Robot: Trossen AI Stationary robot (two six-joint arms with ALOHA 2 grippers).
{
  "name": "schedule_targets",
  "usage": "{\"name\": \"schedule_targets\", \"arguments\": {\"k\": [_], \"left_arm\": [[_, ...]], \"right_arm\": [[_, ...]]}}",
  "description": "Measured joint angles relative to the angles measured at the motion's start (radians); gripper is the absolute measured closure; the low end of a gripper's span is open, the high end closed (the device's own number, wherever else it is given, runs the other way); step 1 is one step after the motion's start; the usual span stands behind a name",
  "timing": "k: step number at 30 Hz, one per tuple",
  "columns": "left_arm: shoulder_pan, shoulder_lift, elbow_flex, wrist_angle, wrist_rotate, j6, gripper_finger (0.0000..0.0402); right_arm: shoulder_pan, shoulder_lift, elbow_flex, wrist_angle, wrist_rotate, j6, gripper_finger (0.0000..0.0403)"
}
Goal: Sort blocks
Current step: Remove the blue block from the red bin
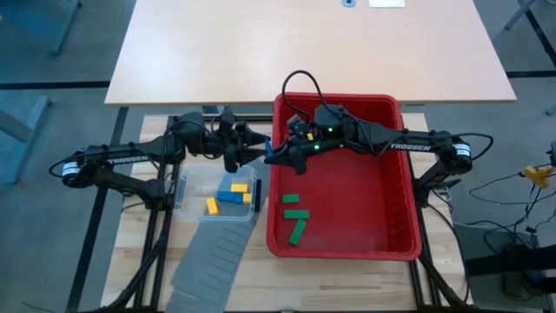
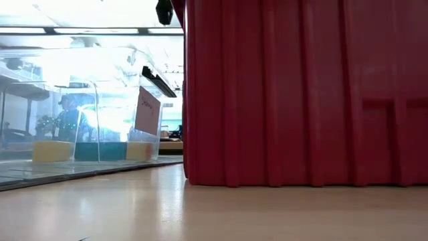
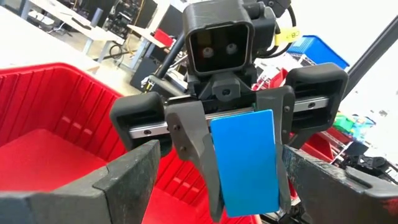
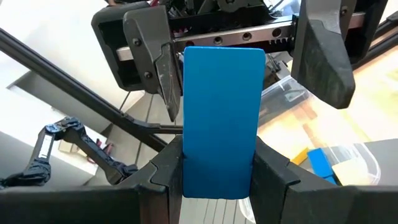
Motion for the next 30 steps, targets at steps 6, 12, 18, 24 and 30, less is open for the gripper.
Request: {"name": "schedule_targets", "arguments": {"k": [6,12,18,24,30], "left_arm": [[0.000,0.000,0.000,0.010,0.000,0.005,0.0091],[0.000,0.000,0.000,0.017,0.008,0.015,0.0184],[0.000,0.000,0.000,0.012,0.035,0.005,0.0295],[0.001,0.000,0.000,0.013,0.057,0.021,0.0295],[0.001,-0.036,0.000,-0.117,0.120,0.080,0.0295]], "right_arm": [[-0.001,0.010,-0.001,0.025,0.002,0.000,0.0291],[-0.001,0.029,-0.002,0.052,0.002,0.009,0.0291],[-0.002,0.037,-0.002,0.052,0.009,-0.021,0.0291],[-0.004,0.036,-0.002,0.055,0.018,-0.022,0.0291],[-0.022,0.033,-0.002,0.017,0.003,-0.009,0.0227]]}}
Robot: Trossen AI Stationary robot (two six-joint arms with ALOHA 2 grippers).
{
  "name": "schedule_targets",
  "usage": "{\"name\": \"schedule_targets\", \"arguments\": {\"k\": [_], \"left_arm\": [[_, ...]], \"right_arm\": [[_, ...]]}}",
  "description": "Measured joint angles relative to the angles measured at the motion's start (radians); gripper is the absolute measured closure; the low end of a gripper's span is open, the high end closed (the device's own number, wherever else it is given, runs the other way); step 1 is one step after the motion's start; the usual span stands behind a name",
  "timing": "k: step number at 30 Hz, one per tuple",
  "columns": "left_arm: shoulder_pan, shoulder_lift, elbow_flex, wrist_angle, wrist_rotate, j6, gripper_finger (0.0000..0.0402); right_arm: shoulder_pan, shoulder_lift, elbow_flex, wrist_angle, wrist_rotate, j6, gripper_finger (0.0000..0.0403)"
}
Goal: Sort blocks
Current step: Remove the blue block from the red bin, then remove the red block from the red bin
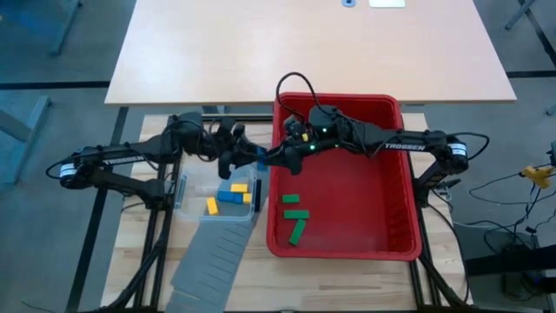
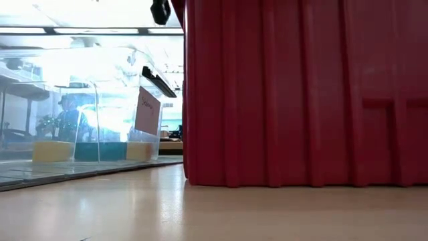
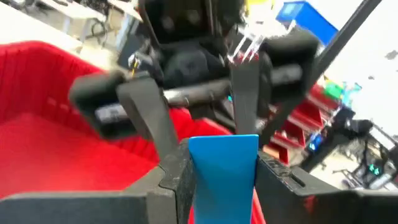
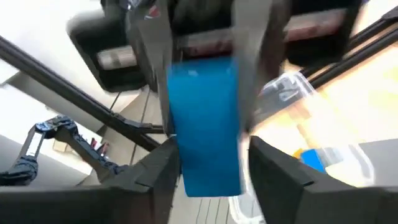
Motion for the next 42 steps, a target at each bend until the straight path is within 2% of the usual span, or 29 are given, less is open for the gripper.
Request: {"name": "schedule_targets", "arguments": {"k": [3,7,14,18,20,22,27,31,35,42], "left_arm": [[0.000,-0.045,0.000,-0.150,0.040,0.028,0.0295],[0.000,-0.117,0.000,-0.378,0.043,0.064,0.0295],[0.000,-0.205,0.000,-0.773,-0.024,0.098,0.0295],[0.000,-0.207,0.000,-0.949,-0.053,0.102,0.0295],[0.000,-0.199,-0.002,-1.015,-0.057,0.101,0.0295],[0.000,-0.190,-0.005,-1.053,-0.059,0.099,0.0277],[0.000,-0.177,-0.028,-1.063,-0.060,0.088,0.0142],[0.000,-0.163,-0.036,-1.065,-0.109,0.082,0.0077],[0.001,-0.154,-0.036,-1.064,-0.129,0.082,0.0061],[0.001,-0.150,-0.036,-1.064,-0.133,0.081,0.0086]], "right_arm": [[-0.018,-0.004,0.002,-0.053,0.018,0.000,0.0194],[-0.040,-0.004,0.001,-0.163,0.038,-0.024,0.0180],[-0.097,-0.004,0.001,-0.284,0.067,-0.065,0.0196],[-0.135,-0.004,0.001,-0.374,0.072,-0.086,0.0209],[-0.158,-0.002,0.001,-0.446,0.121,-0.104,0.0214],[-0.179,-0.002,0.001,-0.537,0.175,-0.129,0.0218],[-0.228,-0.001,-0.006,-0.674,0.275,-0.164,0.0222],[-0.271,-0.001,-0.023,-0.684,0.329,-0.160,0.0222],[-0.318,0.000,-0.067,-0.688,0.389,-0.087,0.0222],[-0.396,0.087,-0.107,-0.700,0.372,-0.011,0.0222]]}}
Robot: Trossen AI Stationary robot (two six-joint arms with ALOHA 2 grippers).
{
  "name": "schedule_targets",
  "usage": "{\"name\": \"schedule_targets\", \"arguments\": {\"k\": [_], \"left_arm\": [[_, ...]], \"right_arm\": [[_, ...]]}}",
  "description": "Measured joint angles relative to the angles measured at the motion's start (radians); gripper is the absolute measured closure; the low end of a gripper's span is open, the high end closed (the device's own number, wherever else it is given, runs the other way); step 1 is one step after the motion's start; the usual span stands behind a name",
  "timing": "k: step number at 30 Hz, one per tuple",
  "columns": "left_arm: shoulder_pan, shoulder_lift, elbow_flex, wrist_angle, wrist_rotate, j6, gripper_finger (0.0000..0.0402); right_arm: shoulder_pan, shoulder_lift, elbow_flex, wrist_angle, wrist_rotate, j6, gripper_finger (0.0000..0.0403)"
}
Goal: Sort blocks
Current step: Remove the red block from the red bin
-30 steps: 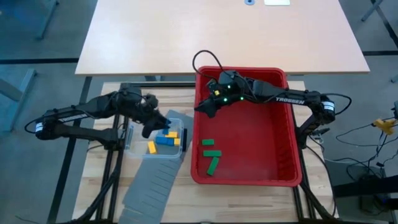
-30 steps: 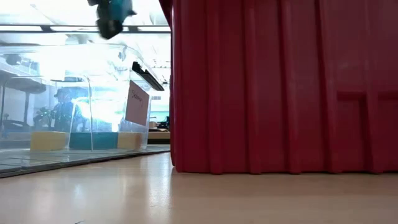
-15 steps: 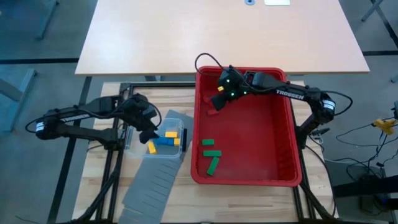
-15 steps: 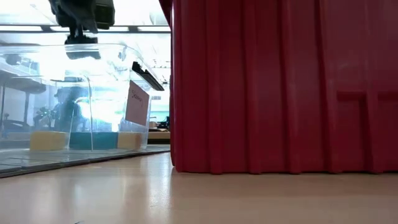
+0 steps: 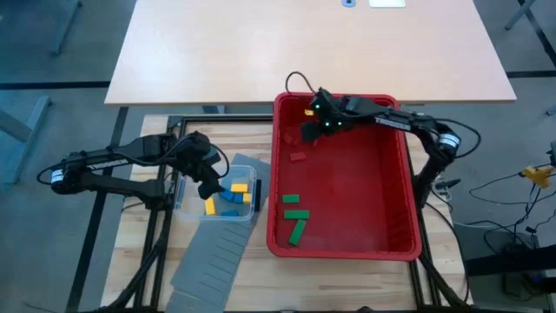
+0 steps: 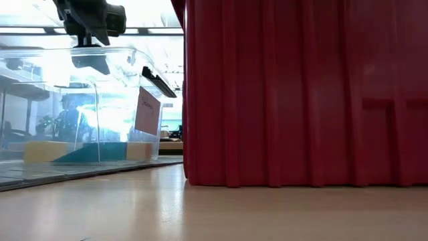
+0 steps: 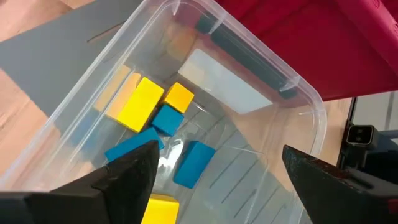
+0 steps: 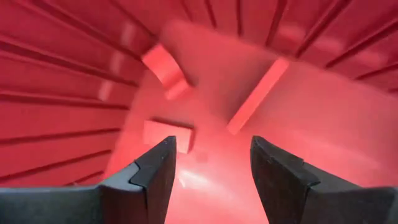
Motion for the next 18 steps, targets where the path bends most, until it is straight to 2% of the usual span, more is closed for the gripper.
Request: {"name": "schedule_targets", "arguments": {"k": [10,18], "left_arm": [[0.000,0.000,0.000,0.000,0.002,-0.036,0.0089],[-0.002,-0.001,0.000,-0.001,0.004,-0.060,0.0089]], "right_arm": [[-0.019,0.207,0.008,0.001,-0.050,-0.003,0.0222],[-0.024,0.242,0.008,0.024,0.011,0.013,0.0222]]}}
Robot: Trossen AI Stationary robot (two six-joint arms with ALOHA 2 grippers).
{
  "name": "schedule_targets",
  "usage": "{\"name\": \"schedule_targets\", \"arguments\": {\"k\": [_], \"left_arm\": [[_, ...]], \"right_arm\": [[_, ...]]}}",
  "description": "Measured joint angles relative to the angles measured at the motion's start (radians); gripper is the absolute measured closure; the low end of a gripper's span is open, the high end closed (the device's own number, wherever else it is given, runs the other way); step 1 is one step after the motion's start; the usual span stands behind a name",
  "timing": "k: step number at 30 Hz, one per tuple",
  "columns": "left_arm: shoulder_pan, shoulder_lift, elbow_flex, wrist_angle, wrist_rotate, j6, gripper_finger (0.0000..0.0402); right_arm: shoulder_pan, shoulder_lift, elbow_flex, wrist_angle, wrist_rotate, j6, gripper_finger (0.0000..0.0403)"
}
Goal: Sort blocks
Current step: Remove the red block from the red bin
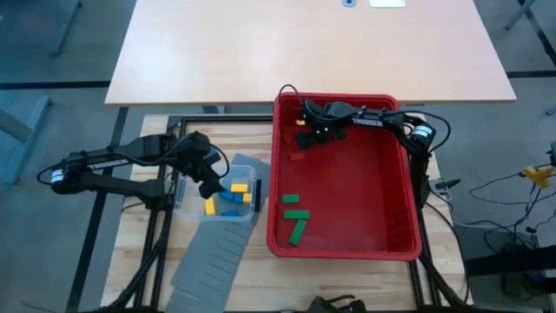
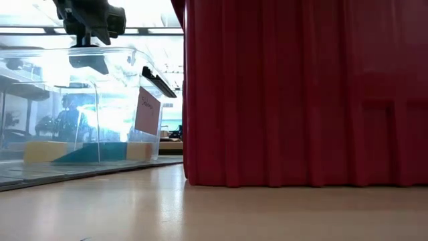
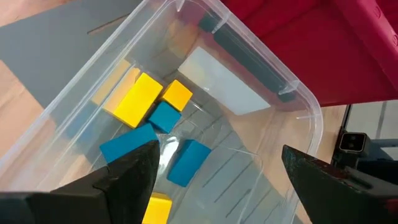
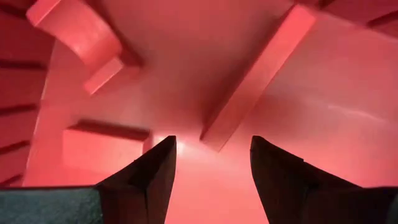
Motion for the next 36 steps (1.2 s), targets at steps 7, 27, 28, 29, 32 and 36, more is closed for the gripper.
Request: {"name": "schedule_targets", "arguments": {"k": [7,27,28,29,32,36], "left_arm": [[0.000,0.000,0.000,0.000,0.000,0.000,0.0089],[0.000,-0.001,0.000,0.000,0.022,-0.004,0.0089],[0.000,-0.001,0.000,0.000,0.022,-0.004,0.0089],[0.000,-0.001,0.000,0.000,0.022,-0.004,0.0089],[0.000,-0.001,0.000,0.003,0.022,-0.004,0.0089],[0.000,-0.005,0.000,0.045,0.021,-0.004,0.0089]], "right_arm": [[-0.015,0.003,0.001,0.037,0.047,0.013,0.0226],[-0.017,0.103,0.000,0.041,-0.004,0.001,0.0351],[-0.016,0.103,0.000,0.041,-0.009,-0.007,0.0361],[-0.015,0.100,0.000,0.041,-0.010,-0.016,0.0365],[-0.005,0.075,-0.004,0.024,-0.034,-0.048,0.0365],[0.016,0.001,-0.004,-0.020,-0.076,-0.075,0.0365]]}}
